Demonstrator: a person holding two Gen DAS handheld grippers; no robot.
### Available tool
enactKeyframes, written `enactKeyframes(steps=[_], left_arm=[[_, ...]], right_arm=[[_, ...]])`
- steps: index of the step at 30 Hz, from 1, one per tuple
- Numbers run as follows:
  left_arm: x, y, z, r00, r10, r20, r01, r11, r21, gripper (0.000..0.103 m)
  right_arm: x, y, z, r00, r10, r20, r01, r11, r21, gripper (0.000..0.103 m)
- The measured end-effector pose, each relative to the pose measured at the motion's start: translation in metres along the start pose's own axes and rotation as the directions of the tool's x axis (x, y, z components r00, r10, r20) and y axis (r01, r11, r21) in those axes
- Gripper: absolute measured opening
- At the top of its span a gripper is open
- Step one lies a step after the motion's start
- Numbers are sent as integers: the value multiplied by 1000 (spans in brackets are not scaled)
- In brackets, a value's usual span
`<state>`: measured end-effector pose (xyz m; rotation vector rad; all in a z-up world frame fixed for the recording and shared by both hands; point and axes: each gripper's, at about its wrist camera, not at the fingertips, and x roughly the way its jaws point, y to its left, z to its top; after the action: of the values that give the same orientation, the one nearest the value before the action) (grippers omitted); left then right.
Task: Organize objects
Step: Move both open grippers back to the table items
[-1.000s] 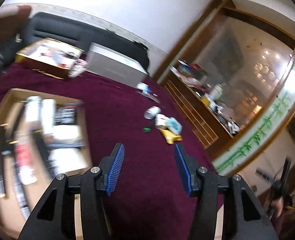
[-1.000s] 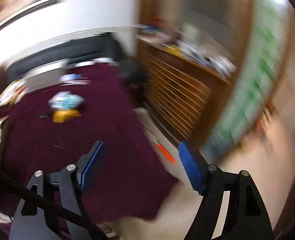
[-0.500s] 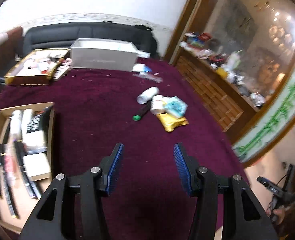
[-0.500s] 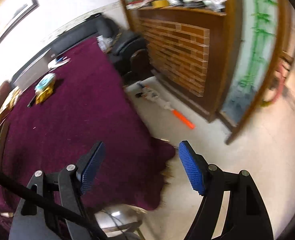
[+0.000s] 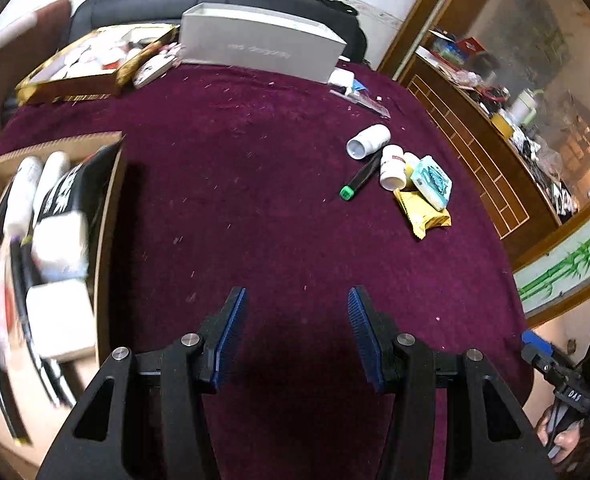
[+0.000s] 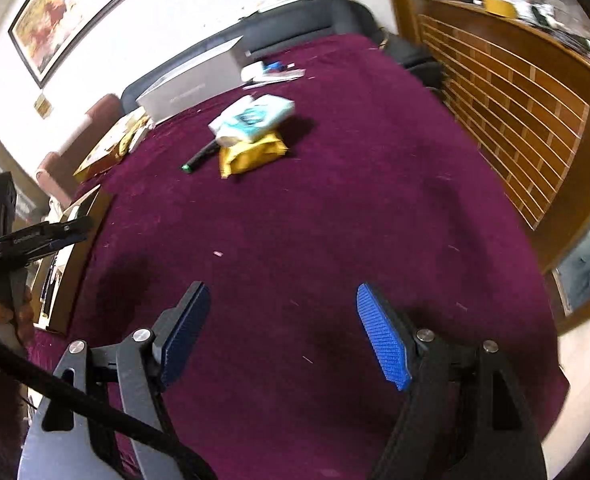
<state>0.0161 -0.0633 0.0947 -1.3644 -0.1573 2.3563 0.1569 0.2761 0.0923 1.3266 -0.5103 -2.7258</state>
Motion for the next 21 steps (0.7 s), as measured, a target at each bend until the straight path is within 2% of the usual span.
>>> enactKeyframes(steps=[4,8,12,17,21], left_arm=[[6,-10,7,1000,-24,-3,24,998,51,46],[18,-25,17,1000,3,0,-3,990,140,46],[40,-33,35,999,49,8,-50,980,192,46],[69,-46,58,999,33,40,-41,968,248,46],[103,-57,73,998,48,41,-58,956,288,45]], right_arm=[[26,18,21,999,-2,-41,1,1000,-12,76],[45,25,43,997,-26,-66,27,1000,10,76],[59,24,62,998,-14,-61,19,997,77,76],[77,22,73,997,-54,-47,59,993,101,76],[86,19,77,998,-24,-56,31,992,126,76]])
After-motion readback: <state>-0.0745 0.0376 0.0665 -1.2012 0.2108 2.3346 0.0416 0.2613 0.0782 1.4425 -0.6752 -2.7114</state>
